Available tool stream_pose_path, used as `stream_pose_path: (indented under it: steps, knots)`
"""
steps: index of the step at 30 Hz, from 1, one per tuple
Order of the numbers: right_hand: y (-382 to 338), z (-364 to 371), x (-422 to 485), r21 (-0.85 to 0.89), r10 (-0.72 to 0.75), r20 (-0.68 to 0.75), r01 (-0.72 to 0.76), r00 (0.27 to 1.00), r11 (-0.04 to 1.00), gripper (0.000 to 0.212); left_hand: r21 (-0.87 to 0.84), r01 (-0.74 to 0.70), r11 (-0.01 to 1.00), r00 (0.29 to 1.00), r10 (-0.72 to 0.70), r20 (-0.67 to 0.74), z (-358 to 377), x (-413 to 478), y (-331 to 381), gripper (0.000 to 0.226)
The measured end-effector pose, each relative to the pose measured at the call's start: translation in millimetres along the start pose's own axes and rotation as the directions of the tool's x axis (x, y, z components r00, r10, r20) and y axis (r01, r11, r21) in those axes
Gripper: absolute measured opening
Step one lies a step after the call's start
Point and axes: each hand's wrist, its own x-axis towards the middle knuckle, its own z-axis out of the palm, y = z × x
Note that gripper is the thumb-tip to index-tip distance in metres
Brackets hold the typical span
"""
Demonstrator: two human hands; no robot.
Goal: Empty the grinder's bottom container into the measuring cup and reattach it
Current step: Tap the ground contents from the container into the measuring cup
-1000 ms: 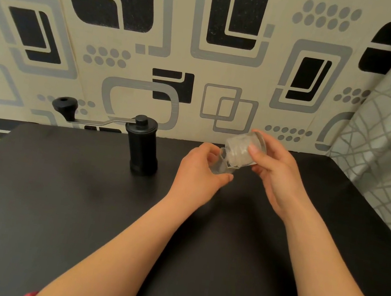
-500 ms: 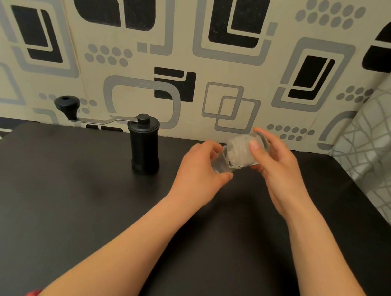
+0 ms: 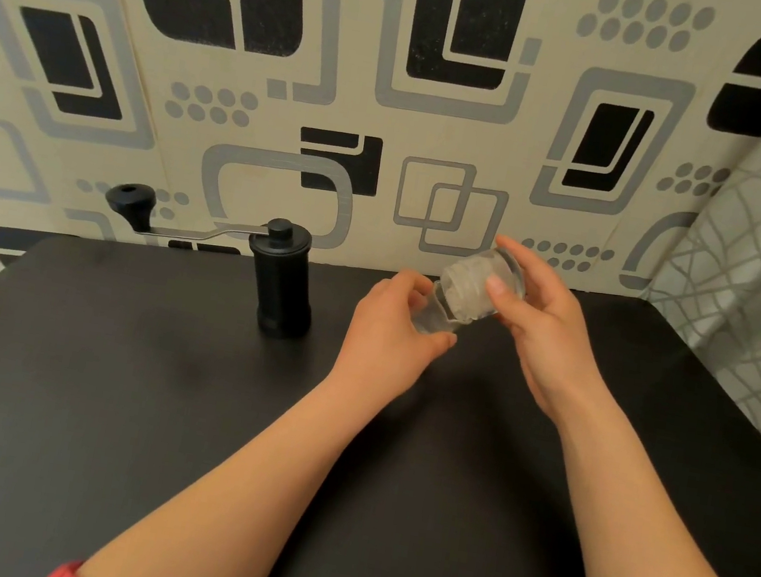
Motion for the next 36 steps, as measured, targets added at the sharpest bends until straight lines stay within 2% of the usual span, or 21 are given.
stream_pose_path:
  steps: [12,16,22,29,33,36]
  knots:
    - [-2.5,1.0,-0.6,0.047,-0.007,0.025,0.006,1.0,0.999,0.045,-0.017,0.027,0.999,0.999,-0.027,0.019,-0.1,0.2,0.4,0.045]
    - [-4.1,2.2,-1.1,0.047,-0.006,0.015,0.005,1.0,0.999,0.04,-0.029,0.035,0.999,0.999,-0.034,0.028,0.3,-0.3,1.2,0.046]
    - [-4.5,3.0,-2.1,-0.025,-0.017,-0.024,0.017,1.0,1.0,0.041,-0.025,0.033,0.999,0.999,-0.032,0.032,-0.5,-0.6,1.8,0.046]
    - [-1.2,1.4,-0.6,-0.015,0.086,-0.001,-0.086,0.996,0.996,0.053,-0.03,0.025,0.999,1.0,-0.024,0.007,-1.2,0.5,-0.1,0.046]
    - [-2.6,1.2,-0.8,0.027,0.115,0.024,-0.116,0.993,0.993,0.041,-0.026,0.025,0.999,1.0,-0.025,-0.004,-0.8,0.5,-0.3,0.047]
    - [-4.0,0.4,-1.4,-0.01,0.089,0.021,-0.089,0.996,0.996,0.036,-0.023,0.021,1.0,1.0,-0.021,-0.005,-1.0,0.3,-0.6,0.047]
